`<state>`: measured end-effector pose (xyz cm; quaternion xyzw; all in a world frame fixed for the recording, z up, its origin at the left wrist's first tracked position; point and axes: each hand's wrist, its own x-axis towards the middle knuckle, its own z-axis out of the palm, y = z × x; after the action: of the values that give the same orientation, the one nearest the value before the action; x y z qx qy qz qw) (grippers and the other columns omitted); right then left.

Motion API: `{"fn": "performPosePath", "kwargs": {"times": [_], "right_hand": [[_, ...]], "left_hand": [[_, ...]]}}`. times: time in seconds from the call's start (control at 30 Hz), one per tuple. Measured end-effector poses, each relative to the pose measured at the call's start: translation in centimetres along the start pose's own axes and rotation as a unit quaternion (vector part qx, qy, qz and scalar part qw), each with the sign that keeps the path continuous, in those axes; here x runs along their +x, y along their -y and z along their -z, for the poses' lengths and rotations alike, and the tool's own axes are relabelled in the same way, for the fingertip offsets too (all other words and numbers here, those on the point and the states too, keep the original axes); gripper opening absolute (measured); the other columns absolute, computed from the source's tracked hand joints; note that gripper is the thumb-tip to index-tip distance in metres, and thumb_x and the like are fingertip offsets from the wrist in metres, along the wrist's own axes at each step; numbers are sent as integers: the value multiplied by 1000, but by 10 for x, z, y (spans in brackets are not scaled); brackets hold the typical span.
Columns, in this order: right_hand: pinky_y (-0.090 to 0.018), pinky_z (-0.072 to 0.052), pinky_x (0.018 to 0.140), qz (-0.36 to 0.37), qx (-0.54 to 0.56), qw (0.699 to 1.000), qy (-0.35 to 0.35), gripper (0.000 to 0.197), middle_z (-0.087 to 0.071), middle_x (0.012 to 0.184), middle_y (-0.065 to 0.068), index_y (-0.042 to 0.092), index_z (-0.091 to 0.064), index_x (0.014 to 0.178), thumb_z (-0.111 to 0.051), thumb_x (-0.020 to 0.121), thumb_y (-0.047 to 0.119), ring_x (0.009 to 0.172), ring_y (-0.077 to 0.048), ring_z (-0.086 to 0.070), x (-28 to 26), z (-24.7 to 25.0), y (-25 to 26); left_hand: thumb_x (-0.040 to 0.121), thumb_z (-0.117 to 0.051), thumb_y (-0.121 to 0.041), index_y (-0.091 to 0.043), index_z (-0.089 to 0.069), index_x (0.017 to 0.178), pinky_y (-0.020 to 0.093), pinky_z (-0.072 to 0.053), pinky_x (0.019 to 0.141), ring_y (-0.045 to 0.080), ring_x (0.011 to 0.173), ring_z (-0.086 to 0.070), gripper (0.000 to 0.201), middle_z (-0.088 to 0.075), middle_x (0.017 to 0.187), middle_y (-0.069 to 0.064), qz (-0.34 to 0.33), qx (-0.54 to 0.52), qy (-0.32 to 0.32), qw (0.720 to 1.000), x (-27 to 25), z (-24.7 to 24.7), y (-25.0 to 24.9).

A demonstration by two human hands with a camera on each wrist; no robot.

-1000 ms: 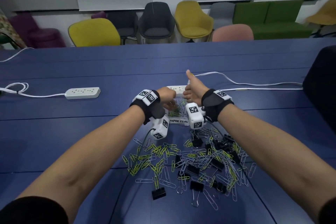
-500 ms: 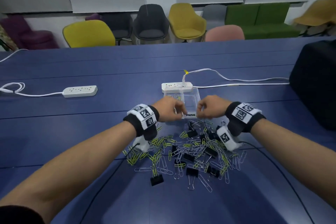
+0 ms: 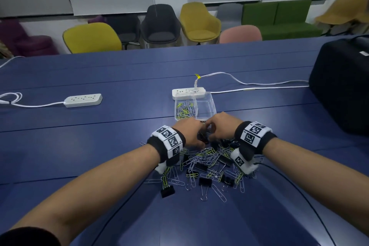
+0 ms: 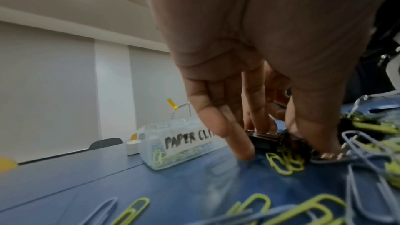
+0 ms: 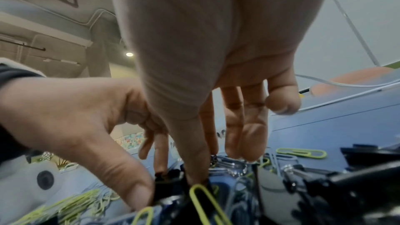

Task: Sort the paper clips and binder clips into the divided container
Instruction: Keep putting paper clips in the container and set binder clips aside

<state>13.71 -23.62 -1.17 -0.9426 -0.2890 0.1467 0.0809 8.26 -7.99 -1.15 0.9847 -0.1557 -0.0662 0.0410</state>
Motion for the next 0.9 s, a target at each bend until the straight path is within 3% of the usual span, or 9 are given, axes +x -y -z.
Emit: {"fn": "performPosePath", "kwargs": {"times": [0.13,0.27,0.4,0.57,0.67,0.83,0.9], "right_hand": [[-32,-53,75,9,-28,999,-15,47,-67,97,6,31,-68,108,-80,66,51,90,-18,-62,1,-2,5],[-28,-46,66,23,-47,999,-16,33,-61,86,8,30,-60,88,-75,68,51,81,-17,-59,1,-2,6],[-32,-54,71,-17,71,997,-18,30,-64,81,10,28,-60,86,-75,67,46,79,-15,-62,2,14,-1],[-30,-48,74,-136,-37,989,-33,37,-66,93,2,24,-65,95,-75,69,48,88,-21,-60,4,43,-37],[-31,-48,75,-183,-55,981,-43,38,-67,99,-2,20,-65,99,-75,72,45,90,-24,-63,8,38,-51],[-32,-48,77,-184,-83,978,-61,32,-66,104,-3,22,-66,99,-69,76,43,93,-25,-64,9,23,-49],[-34,-49,76,-153,-85,978,-112,12,-65,102,-4,24,-63,88,-64,79,32,91,-27,-63,6,23,-42]], "left_hand": [[72,-77,-44,-29,-63,113,27,-50,77,10,89,-63,46,-68,110,-7,12,-90,17,996,-12,13,21],[73,-80,-41,-29,-67,103,22,-43,72,-8,75,-56,34,-68,107,-12,33,-161,65,984,-24,40,54],[74,-79,-38,-26,-68,101,23,-40,77,3,80,-59,32,-68,107,-8,96,-143,57,983,-25,51,91],[78,-78,-33,-20,-65,109,26,-44,84,18,104,-60,36,-66,116,-1,169,-86,49,981,-13,27,118],[78,-77,-33,-22,-64,110,29,-47,85,20,104,-62,36,-68,116,1,181,-77,39,980,-9,15,121],[82,-70,-44,-24,-53,127,38,-49,94,25,113,-57,53,-59,127,3,175,-49,39,983,-15,12,115],[85,-64,-46,-26,-51,129,39,-47,95,25,117,-53,50,-53,131,2,165,-26,25,986,-23,16,112]]}}
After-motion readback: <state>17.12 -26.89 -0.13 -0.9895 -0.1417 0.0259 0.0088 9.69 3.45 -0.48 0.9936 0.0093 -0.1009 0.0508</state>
